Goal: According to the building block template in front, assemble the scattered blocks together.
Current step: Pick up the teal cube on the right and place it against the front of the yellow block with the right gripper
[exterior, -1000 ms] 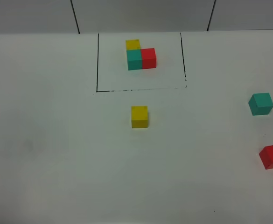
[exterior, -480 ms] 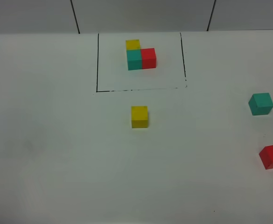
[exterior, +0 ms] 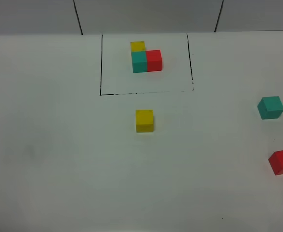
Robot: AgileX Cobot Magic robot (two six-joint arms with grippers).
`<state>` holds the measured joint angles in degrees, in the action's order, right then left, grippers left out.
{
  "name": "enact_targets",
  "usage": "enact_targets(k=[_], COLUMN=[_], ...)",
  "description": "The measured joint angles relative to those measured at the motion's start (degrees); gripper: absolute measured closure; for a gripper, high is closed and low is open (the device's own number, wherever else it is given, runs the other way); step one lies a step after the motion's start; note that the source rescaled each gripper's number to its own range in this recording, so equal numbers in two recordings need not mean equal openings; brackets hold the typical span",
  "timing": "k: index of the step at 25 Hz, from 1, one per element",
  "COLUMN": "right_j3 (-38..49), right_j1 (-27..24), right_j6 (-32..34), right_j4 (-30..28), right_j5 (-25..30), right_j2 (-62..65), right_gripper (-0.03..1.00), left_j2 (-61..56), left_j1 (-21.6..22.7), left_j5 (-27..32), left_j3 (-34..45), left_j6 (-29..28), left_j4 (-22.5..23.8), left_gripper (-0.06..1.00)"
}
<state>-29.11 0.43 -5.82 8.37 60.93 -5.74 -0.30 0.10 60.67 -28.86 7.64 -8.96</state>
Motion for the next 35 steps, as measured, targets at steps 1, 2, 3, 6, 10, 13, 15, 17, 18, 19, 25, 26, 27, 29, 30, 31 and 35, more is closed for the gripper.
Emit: enact_targets(k=[1, 2, 3, 6, 10, 13, 15, 17, 18, 19, 25, 26, 27, 29, 30, 31, 35], right_j3=[-0.3, -0.5, -0.7, -0.9, -1.0, -1.1, -1.1, -1.1, -1.1, -1.1, -1.1, -1.1, -1.1, -1.1, -1.1, -1.1, -1.1], right_j1=[0.0, 0.0, 0.0, 0.0, 0.0, 0.0, 0.0, 0.0, 0.0, 0.0, 0.0, 0.0, 0.0, 0.0, 0.0, 0.0, 0.0], right_j6=[0.0, 0.0, 0.0, 0.0, 0.0, 0.0, 0.0, 0.0, 0.0, 0.0, 0.0, 0.0, 0.0, 0.2, 0.3, 0.3, 0.4], right_j4=[-0.1, -0.2, -0.2, -0.2, -0.2, -0.2, -0.5, -1.1, -1.3, -1.4, -2.6, -3.2, -3.7, -4.3, -4.5, -4.5, -4.6], right_j5=[0.0, 0.1, 0.1, 0.1, -0.2, -1.2, -1.9, -2.7, -3.1, -3.6, -5.2, -5.5, -5.5, -5.7, -5.8, -5.8, -6.2], right_j2=[-1.2, -2.3, -3.6, -7.8, -13.7, -18.2, -21.2, -23.9, -25.2, -26.4, -30.4, -30.5, -30.5, -30.5, -30.5, -30.5, -30.7], right_gripper=[-0.03, -0.03, -0.03, -0.03, -0.03, -0.03, -0.03, -0.03, -0.03, -0.03, -0.03, -0.03, -0.03, -0.03, -0.03, -0.03, -0.03], left_j2=[0.0, 0.0, 0.0, 0.0, 0.0, 0.0, 0.0, 0.0, 0.0, 0.0, 0.0, 0.0, 0.0, 0.0, 0.0, 0.0, 0.0], left_j1=[0.0, 0.0, 0.0, 0.0, 0.0, 0.0, 0.0, 0.0, 0.0, 0.0, 0.0, 0.0, 0.0, 0.0, 0.0, 0.0, 0.0], left_j5=[0.0, 0.0, 0.0, 0.0, 0.0, 0.0, 0.0, 0.0, 0.0, 0.0, 0.0, 0.0, 0.0, 0.0, 0.0, 0.0, 0.0], left_j3=[0.0, 0.0, 0.0, 0.0, 0.0, 0.0, 0.0, 0.0, 0.0, 0.0, 0.0, 0.0, 0.0, 0.0, 0.0, 0.0, 0.0], left_j6=[0.0, 0.0, 0.0, 0.0, 0.0, 0.0, 0.0, 0.0, 0.0, 0.0, 0.0, 0.0, 0.0, 0.0, 0.0, 0.0, 0.0], left_j4=[0.0, 0.0, 0.0, 0.0, 0.0, 0.0, 0.0, 0.0, 0.0, 0.0, 0.0, 0.0, 0.0, 0.0, 0.0, 0.0, 0.0], left_gripper=[0.04, 0.04, 0.04, 0.04, 0.04, 0.04, 0.04, 0.04, 0.04, 0.04, 0.04, 0.04, 0.04, 0.04, 0.04, 0.04, 0.04])
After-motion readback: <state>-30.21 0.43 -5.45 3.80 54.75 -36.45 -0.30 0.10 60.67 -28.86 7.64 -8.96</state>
